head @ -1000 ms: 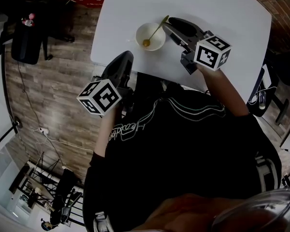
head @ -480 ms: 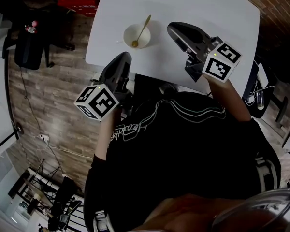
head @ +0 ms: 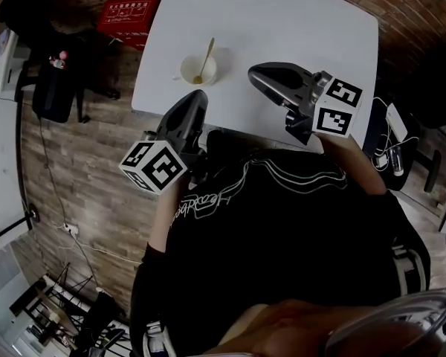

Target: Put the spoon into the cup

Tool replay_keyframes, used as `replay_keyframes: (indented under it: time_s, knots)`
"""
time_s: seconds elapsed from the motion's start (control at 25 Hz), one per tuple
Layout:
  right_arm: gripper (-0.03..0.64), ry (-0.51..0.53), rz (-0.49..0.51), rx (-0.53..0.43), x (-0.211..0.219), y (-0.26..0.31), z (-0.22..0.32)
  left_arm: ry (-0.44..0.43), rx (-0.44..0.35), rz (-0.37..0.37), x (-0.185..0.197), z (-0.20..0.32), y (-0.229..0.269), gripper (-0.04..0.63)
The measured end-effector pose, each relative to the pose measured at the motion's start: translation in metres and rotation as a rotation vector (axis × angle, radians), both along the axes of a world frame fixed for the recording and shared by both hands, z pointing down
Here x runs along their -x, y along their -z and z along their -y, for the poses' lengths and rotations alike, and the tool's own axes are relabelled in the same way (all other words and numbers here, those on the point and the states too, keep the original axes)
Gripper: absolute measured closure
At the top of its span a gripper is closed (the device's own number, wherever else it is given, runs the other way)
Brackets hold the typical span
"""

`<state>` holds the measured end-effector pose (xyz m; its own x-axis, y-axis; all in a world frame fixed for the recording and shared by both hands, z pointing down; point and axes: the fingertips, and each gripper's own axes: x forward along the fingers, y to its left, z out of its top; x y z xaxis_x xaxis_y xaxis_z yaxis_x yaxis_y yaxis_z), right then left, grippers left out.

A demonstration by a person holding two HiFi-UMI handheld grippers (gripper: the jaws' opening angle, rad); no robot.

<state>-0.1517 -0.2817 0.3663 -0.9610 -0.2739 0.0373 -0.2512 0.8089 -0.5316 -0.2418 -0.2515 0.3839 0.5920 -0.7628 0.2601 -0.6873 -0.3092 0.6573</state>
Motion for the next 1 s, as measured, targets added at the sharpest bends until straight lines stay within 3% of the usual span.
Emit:
replay_keyframes:
  time_s: [0.16, 0.36, 0.64, 1.0]
  knots:
    - [0.62, 0.002, -0.007, 0.028, -0.009, 0.002, -0.009, -0.018, -0.017, 0.01, -0.013, -0.005, 0.011, 0.588]
    - [0.62, -0.002, -0.018, -0.003, -0.016, 0.012, -0.018, -0.031, -0.054, 0.025, -0.026, -0.007, 0.025, 0.588]
    - [0.62, -0.01, -0.01, 0.014, -0.014, 0.014, -0.01, -0.05, -0.029, 0.037, -0.026, -0.002, 0.024, 0.588]
    - [0.62, -0.02, 0.004, 0.013, -0.025, 0.015, -0.017, -0.065, -0.059, 0.054, -0.038, -0.004, 0.03, 0.588]
